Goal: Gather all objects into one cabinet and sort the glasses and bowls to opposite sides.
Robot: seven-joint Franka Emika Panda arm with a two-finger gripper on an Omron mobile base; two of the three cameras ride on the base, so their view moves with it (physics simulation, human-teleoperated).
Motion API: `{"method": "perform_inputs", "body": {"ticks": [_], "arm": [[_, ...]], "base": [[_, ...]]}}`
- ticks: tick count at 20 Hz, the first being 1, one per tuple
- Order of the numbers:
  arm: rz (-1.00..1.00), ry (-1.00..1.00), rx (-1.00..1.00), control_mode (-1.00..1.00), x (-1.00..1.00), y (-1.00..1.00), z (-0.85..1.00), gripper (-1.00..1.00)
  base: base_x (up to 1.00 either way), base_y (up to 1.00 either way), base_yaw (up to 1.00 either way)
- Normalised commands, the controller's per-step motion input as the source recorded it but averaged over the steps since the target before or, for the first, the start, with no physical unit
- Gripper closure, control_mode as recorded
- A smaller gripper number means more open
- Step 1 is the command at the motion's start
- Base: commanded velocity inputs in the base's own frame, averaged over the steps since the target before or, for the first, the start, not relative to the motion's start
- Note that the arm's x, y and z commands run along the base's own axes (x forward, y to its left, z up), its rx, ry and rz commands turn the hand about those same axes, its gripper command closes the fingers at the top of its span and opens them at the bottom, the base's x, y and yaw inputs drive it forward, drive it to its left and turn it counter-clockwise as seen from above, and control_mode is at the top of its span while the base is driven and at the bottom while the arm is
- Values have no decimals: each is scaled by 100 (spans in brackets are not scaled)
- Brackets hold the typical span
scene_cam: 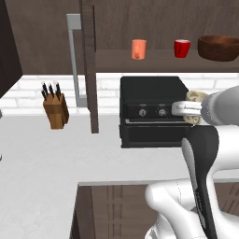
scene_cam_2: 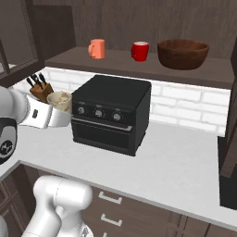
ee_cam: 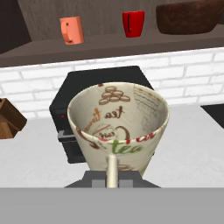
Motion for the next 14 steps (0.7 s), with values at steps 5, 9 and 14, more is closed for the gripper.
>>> {"method": "perform_inputs", "body": {"ticks": [5, 9, 14], "arm": [[0, 0, 0, 100, 0, 0, 0, 100], [0, 0, 0, 100, 0, 0, 0, 100], [7, -4, 1, -100, 12, 0, 40, 100]], "base": [[11, 2, 0], [8, 0, 0], [4, 4, 1]]}}
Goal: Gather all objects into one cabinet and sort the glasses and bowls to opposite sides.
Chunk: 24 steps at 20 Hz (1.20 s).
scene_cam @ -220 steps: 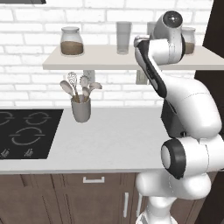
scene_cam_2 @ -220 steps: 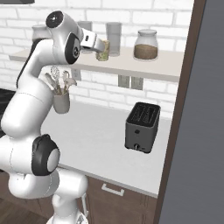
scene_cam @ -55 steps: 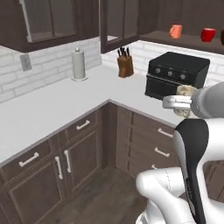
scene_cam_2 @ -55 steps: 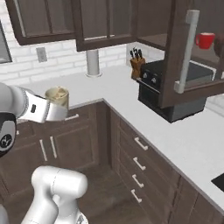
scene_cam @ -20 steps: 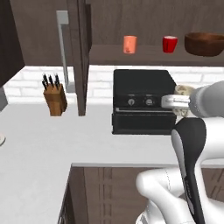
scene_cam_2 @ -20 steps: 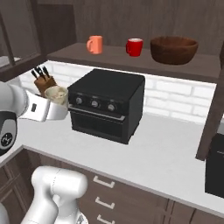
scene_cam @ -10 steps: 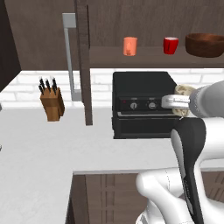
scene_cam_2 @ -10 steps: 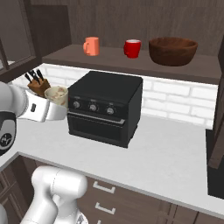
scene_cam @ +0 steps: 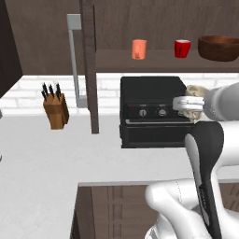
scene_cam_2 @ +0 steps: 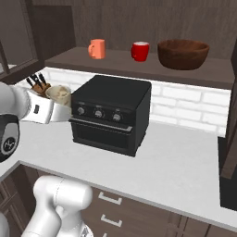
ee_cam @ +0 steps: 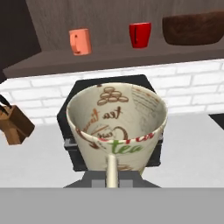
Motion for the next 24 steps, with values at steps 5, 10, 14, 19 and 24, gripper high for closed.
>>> {"method": "perform_inputs", "body": {"ticks": [5, 10, 14, 19, 24], "arm": [[24, -4, 3, -100, 57, 3, 88, 100], [30, -5, 0, -100, 85, 7, 63, 100], [25, -8, 0, -100, 100, 41, 0, 100], [15, -8, -4, -100, 100, 47, -5, 100], [5, 0, -2, -100, 100, 12, -3, 100]], "base": [[0, 0, 0], [0, 0, 0], [0, 0, 0], [0, 0, 0], [0, 0, 0]]}}
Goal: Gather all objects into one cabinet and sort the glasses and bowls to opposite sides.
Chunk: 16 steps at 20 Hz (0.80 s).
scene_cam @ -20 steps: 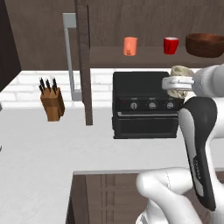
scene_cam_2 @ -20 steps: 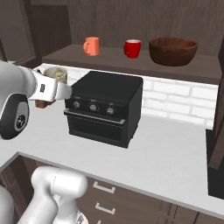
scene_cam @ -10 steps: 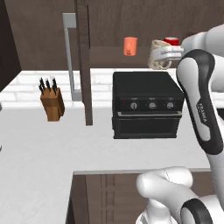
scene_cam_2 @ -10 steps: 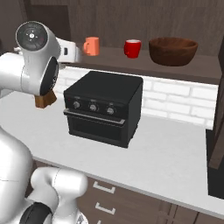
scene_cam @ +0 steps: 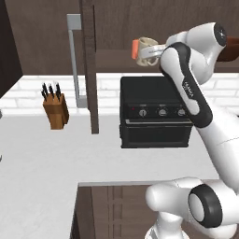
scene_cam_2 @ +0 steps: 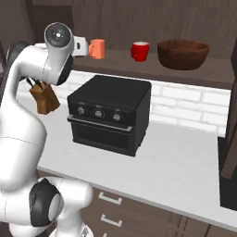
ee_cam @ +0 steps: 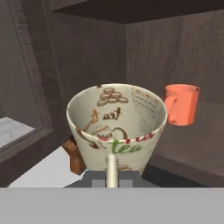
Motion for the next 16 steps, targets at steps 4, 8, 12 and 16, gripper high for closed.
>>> {"method": "perform_inputs", "body": {"ticks": [4, 8, 12, 16], "arm": [[1, 4, -1, -100, 100, 12, 0, 100], [0, 11, -7, -100, 86, 37, -3, 100], [0, 8, -9, -100, 80, 52, -3, 100], [0, 0, -7, -100, 60, 10, 0, 100]], "base": [[0, 0, 0], [0, 0, 0], [0, 0, 0], [0, 0, 0]]}}
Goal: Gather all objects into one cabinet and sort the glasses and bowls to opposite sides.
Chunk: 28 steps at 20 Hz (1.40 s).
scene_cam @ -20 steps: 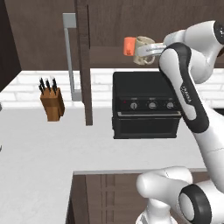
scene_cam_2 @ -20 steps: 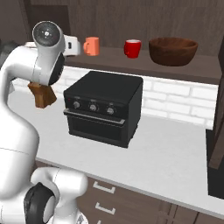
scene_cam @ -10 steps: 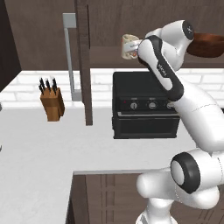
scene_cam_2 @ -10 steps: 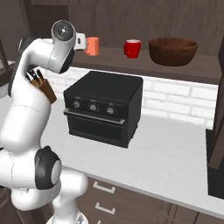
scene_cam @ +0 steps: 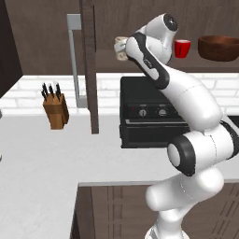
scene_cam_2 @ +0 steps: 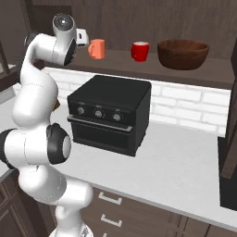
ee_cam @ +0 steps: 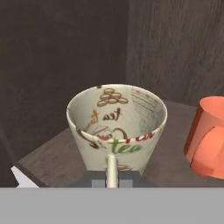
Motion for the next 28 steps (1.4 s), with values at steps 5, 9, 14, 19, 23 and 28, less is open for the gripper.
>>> {"method": "perform_inputs", "body": {"ticks": [5, 9, 14, 19, 23, 28], "arm": [[0, 0, -3, -100, 40, 0, -16, 100], [0, 0, 0, -100, 18, 0, -24, 100], [0, 0, 0, -100, 4, 0, -31, 100], [0, 0, 0, -100, 14, 0, -9, 100], [0, 0, 0, -100, 26, 0, -13, 100], [0, 2, 0, -100, 38, 0, -19, -100]], "base": [[0, 0, 0], [0, 0, 0], [0, 0, 0], [0, 0, 0], [0, 0, 0], [0, 0, 0]]}}
